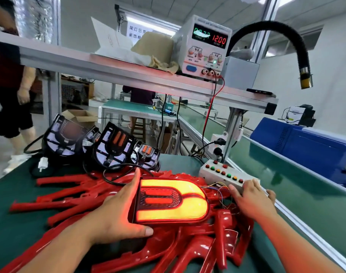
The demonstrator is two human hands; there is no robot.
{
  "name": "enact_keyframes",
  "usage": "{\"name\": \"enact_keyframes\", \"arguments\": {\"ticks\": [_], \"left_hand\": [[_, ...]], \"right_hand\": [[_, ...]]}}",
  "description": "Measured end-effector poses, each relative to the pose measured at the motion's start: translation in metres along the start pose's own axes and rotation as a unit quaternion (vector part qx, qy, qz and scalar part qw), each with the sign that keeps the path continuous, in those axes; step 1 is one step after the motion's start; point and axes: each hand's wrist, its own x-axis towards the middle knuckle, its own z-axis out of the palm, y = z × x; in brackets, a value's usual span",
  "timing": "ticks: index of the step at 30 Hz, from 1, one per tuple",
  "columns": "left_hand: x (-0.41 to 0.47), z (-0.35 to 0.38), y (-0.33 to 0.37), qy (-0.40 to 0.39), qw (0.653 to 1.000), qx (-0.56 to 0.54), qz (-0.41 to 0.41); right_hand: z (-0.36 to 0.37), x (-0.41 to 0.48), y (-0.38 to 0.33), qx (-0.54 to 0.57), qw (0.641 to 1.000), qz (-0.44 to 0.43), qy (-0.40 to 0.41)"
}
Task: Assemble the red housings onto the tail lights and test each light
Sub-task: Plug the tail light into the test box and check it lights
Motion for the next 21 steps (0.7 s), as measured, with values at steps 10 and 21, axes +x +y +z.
{"name": "enact_keyframes", "arguments": {"ticks": [10, 21], "left_hand": [[-0.001, -0.001, 0.002, -0.001, 1.000, 0.004, 0.002], [-0.005, -0.003, 0.008, -0.023, 0.999, -0.020, -0.021]], "right_hand": [[-0.004, -0.003, -0.004, -0.017, 1.000, -0.001, -0.003], [-0.023, 0.022, -0.031, -0.033, 0.999, -0.011, -0.021]]}}
